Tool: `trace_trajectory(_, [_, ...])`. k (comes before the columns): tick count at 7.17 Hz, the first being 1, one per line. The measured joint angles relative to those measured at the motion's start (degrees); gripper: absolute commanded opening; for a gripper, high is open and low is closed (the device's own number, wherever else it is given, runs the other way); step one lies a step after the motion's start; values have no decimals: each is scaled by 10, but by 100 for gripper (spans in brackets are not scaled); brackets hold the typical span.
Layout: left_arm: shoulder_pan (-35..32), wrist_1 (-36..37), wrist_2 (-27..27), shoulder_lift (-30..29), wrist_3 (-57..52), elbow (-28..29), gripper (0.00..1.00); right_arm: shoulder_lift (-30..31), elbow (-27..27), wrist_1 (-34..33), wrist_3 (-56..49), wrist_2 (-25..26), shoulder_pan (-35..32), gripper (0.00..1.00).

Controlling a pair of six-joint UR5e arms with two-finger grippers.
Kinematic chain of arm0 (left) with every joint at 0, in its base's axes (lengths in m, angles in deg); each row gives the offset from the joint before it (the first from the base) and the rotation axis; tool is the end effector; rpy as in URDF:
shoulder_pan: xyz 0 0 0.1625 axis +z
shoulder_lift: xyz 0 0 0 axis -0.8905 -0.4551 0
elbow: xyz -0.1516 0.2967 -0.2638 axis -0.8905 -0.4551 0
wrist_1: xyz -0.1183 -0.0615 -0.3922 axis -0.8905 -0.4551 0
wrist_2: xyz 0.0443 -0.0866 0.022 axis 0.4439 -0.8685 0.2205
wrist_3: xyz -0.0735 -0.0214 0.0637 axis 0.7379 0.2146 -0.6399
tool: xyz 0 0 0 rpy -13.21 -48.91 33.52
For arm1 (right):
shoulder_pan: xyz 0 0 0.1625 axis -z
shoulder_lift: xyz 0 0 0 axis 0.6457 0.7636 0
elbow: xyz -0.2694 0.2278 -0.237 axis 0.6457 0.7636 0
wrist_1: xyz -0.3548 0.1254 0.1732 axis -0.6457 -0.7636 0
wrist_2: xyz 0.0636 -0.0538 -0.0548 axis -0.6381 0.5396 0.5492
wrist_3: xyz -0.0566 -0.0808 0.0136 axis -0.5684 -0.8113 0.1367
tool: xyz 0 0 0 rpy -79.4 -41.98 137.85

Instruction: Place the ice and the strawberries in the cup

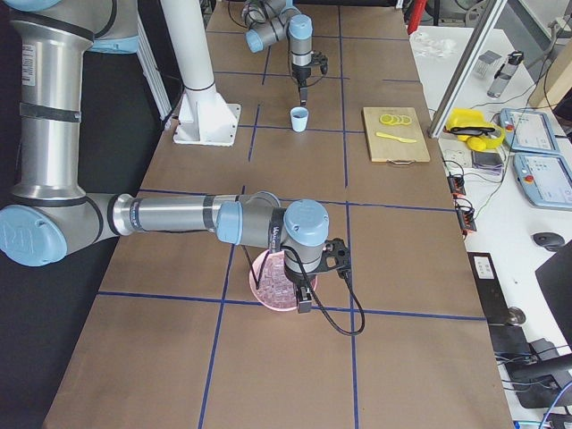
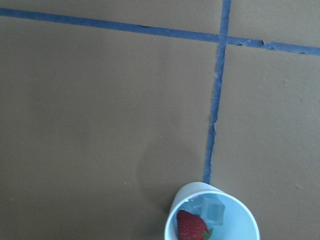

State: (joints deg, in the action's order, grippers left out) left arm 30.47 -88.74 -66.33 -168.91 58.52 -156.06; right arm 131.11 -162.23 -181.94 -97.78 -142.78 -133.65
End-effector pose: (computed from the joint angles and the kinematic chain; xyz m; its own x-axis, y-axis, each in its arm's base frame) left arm 0.4842 -0.4308 0.1712 0.7251 0.0361 -0.6877 0.0321 0.9958 0.0862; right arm 0.0907 -0.4269 0.6300 0.7097 -0.1950 0.6769 0.1490 0.9807 0.1264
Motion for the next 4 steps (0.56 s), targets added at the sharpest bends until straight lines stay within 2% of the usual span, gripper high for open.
trace_trajectory(2, [-104,-4,-80,106,-198,-57,100,0,1,0,0,1,0,99])
trace_trajectory(4, [-245,-7,-160,216,-418,-73,100,0,1,0,0,1,0,99])
